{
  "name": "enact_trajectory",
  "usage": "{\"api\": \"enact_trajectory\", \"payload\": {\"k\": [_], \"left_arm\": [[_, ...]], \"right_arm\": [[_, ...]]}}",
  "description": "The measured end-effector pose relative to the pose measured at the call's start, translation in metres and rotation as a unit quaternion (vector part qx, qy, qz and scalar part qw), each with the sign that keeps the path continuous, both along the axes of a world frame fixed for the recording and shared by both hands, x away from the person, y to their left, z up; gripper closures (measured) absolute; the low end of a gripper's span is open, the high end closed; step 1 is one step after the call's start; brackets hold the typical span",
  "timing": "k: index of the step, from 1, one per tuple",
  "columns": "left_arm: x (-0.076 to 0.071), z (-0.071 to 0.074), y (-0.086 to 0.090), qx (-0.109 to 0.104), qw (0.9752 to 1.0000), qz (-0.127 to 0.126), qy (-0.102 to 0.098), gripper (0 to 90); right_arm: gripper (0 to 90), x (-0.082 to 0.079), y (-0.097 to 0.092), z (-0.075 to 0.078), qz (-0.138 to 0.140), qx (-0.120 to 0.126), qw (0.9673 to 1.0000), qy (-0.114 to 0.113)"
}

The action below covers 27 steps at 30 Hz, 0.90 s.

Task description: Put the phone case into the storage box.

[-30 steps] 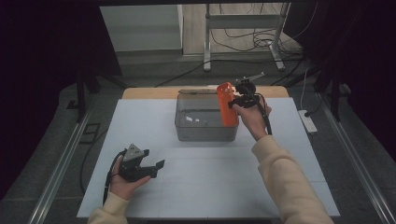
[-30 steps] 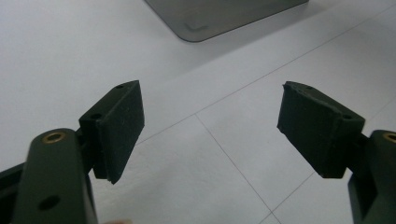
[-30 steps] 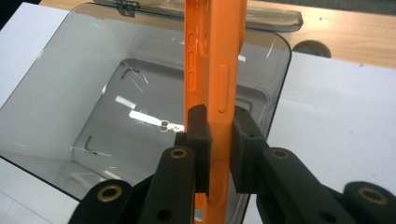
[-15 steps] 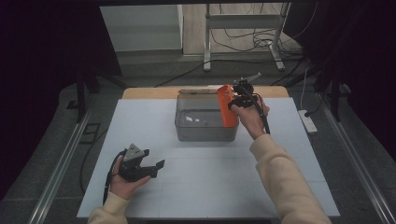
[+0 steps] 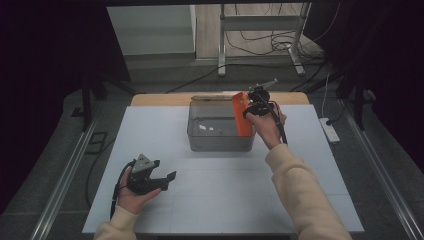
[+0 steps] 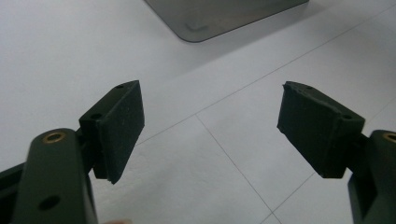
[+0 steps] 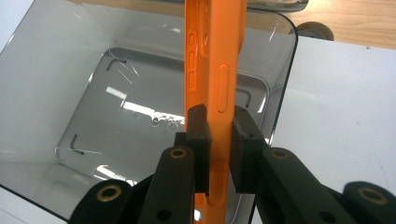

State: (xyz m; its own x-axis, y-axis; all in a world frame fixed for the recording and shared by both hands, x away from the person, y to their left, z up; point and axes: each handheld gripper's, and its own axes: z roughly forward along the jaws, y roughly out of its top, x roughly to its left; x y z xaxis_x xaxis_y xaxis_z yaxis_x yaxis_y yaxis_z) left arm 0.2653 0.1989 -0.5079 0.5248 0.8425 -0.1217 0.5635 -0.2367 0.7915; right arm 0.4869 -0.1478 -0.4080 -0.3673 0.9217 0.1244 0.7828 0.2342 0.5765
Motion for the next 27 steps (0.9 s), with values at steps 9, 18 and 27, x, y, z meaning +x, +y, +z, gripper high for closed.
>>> {"api": "enact_trajectory", "payload": {"k": [9, 18, 27], "left_arm": [[0.0, 0.001, -0.001, -0.001, 1.0, -0.002, -0.001, 22.6], [0.0, 0.001, 0.0, -0.002, 1.0, -0.002, -0.002, 22.7], [0.0, 0.001, -0.002, 0.001, 1.0, -0.003, -0.003, 22.6]], "right_arm": [[79.6, 0.004, 0.003, -0.006, -0.012, -0.011, 0.9997, 0.017], [79.5, 0.006, 0.005, -0.01, -0.017, -0.019, 0.9993, 0.027], [79.5, 0.007, 0.005, -0.014, -0.021, -0.023, 0.999, 0.034]]}}
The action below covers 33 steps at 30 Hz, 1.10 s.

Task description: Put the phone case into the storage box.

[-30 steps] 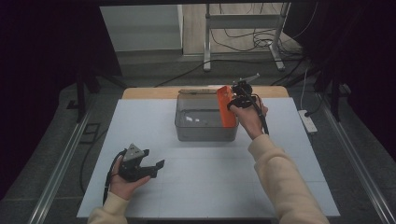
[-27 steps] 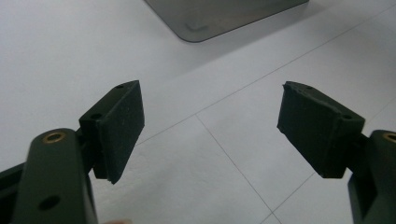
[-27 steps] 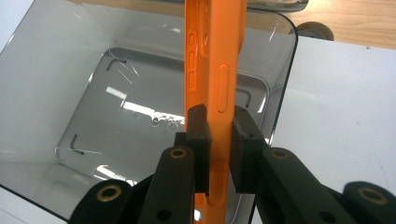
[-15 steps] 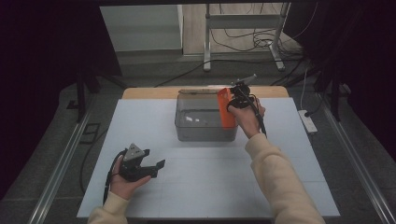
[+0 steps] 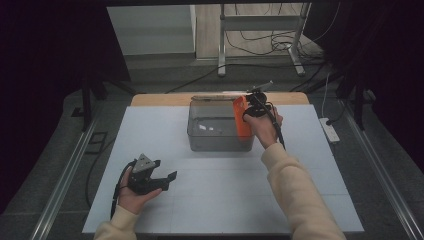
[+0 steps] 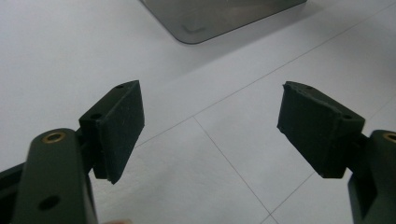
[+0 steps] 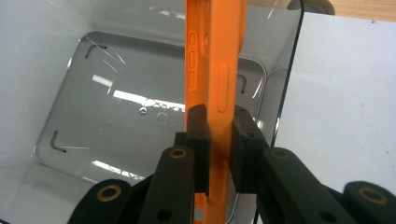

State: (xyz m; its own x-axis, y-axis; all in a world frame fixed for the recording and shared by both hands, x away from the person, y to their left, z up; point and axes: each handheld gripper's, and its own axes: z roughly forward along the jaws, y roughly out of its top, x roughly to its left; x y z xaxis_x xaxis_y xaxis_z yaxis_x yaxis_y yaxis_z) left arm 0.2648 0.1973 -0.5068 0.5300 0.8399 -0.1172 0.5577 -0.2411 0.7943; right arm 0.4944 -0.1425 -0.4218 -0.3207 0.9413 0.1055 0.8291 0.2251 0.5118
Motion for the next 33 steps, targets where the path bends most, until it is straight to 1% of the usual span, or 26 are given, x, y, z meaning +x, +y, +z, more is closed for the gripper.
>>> {"api": "enact_trajectory", "payload": {"k": [16, 26, 33], "left_arm": [[-0.0001, -0.0001, -0.0001, 0.001, 1.0, 0.001, -0.001, 22.6], [-0.0001, 0.0, 0.0001, 0.0, 1.0, 0.0, 0.0, 22.6], [0.0002, -0.0004, -0.0002, 0.0, 1.0, 0.0, 0.0, 22.6]], "right_arm": [[79.5, -0.0003, 0.0002, -0.0011, 0.0, -0.005, 1.0, 0.007], [79.5, 0.0007, 0.0006, -0.0029, -0.001, -0.015, 0.9998, 0.012], [79.5, 0.0028, 0.0013, -0.0058, -0.005, -0.019, 0.9996, 0.021]]}}
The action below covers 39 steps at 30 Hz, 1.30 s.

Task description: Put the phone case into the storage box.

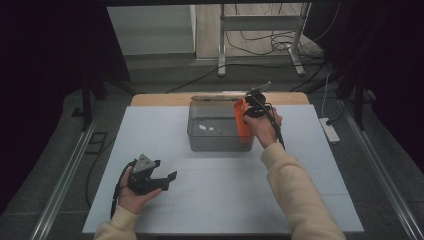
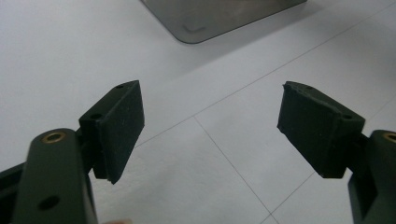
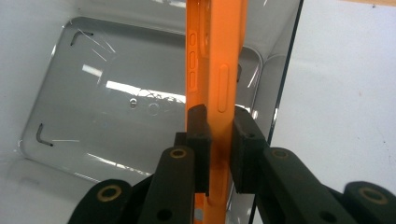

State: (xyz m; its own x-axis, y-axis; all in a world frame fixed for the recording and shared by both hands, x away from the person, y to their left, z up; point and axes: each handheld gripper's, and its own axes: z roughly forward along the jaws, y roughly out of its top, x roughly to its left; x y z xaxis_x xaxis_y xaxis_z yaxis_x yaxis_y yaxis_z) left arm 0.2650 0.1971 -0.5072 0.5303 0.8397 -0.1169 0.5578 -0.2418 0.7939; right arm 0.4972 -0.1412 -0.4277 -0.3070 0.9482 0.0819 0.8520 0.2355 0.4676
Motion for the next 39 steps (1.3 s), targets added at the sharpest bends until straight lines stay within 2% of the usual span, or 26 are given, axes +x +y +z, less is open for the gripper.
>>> {"api": "enact_trajectory", "payload": {"k": [9, 19, 39], "left_arm": [[-0.0003, 0.0004, 0.0005, 0.0, 1.0, 0.0, 0.0, 22.7], [-0.0005, 0.001, 0.001, -0.001, 1.0, 0.001, -0.003, 22.8], [-0.0002, 0.0006, 0.0009, 0.0, 1.0, 0.0, -0.002, 22.7]], "right_arm": [[79.5, 0.0019, 0.0066, -0.0016, 0.002, -0.006, 0.9999, 0.011], [79.3, 0.0037, 0.0058, -0.0043, 0.001, -0.018, 0.9996, 0.02], [79.2, 0.0059, 0.0073, -0.0067, -0.002, -0.025, 0.9995, 0.019]]}}
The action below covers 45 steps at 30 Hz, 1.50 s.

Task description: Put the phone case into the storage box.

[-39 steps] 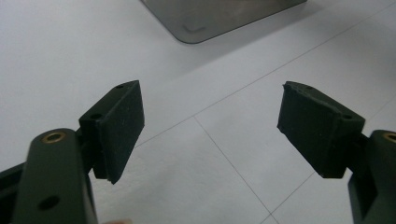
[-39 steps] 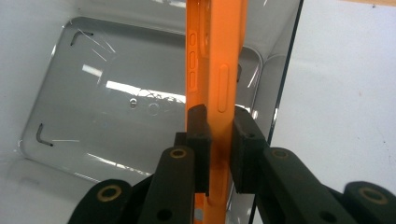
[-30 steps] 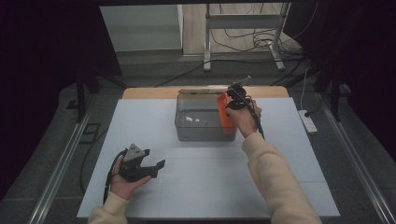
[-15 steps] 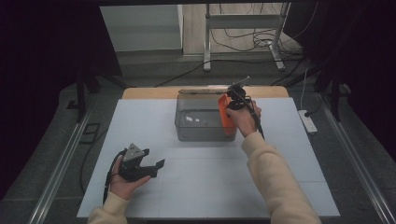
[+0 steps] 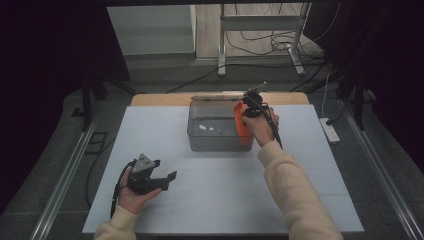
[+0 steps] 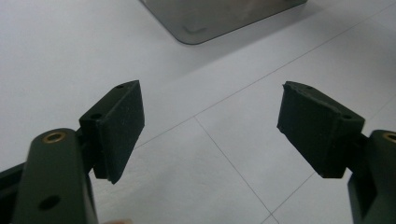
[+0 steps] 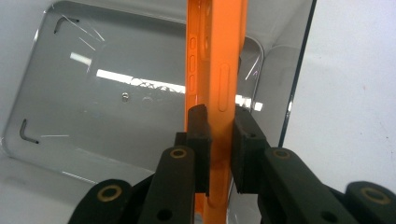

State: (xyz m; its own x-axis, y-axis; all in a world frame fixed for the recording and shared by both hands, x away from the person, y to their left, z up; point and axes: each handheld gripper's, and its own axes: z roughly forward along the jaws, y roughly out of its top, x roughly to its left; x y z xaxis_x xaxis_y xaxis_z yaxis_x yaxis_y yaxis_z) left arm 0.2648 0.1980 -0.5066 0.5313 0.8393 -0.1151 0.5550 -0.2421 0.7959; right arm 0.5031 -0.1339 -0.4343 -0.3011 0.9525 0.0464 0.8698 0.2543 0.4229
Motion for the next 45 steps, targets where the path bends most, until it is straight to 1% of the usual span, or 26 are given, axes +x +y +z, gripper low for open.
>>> {"api": "enact_trajectory", "payload": {"k": [14, 16, 18, 21, 28, 29, 32, 35, 36, 39, 45], "left_arm": [[0.0, 0.0, 0.001, -0.002, 1.0, 0.002, 0.0, 22.6], [0.0, 0.0, 0.001, -0.001, 1.0, 0.001, -0.001, 22.6], [0.0, 0.0, 0.001, -0.002, 1.0, 0.002, -0.001, 22.5], [0.0, 0.001, 0.001, -0.002, 1.0, 0.002, -0.001, 22.4], [0.0, 0.001, 0.001, -0.003, 1.0, 0.002, -0.002, 22.4], [0.0, 0.001, 0.001, -0.003, 1.0, 0.002, -0.002, 22.4], [0.0, 0.001, 0.0, -0.002, 1.0, 0.001, -0.002, 22.4], [0.0, 0.001, 0.0, -0.002, 1.0, 0.001, -0.002, 22.3], [-0.001, 0.001, 0.0, -0.003, 1.0, 0.002, -0.002, 22.3], [-0.001, 0.001, 0.0, -0.002, 1.0, 0.001, -0.002, 22.3], [-0.001, 0.001, 0.001, -0.001, 1.0, 0.002, -0.003, 22.2]], "right_arm": [[78.3, 0.001, 0.001, -0.001, -0.002, -0.006, 1.0, -0.005], [77.8, 0.0, 0.001, 0.0, -0.002, -0.003, 1.0, -0.005], [77.1, 0.0, 0.0, 0.0, 0.002, -0.006, 1.0, -0.006], [72.8, -0.001, 0.002, 0.003, 0.001, 0.0, 0.9999, -0.015], [64.6, -0.007, 0.0, 0.016, 0.019, -0.001, 0.9985, -0.052], [64.5, -0.008, 0.0, 0.018, 0.022, -0.002, 0.9981, -0.058], [63.4, -0.011, -0.001, 0.022, 0.028, 0.005, 0.9975, -0.065], [60.1, -0.014, -0.001, 0.026, 0.04, 0.003, 0.9962, -0.078], [58.8, -0.015, 0.0, 0.027, 0.04, 0.004, 0.996, -0.079], [54.8, -0.017, 0.0, 0.028, 0.054, 0.003, 0.9949, -0.084], [49.5, -0.02, 0.002, 0.029, 0.066, 0.009, 0.9932, -0.096]]}}
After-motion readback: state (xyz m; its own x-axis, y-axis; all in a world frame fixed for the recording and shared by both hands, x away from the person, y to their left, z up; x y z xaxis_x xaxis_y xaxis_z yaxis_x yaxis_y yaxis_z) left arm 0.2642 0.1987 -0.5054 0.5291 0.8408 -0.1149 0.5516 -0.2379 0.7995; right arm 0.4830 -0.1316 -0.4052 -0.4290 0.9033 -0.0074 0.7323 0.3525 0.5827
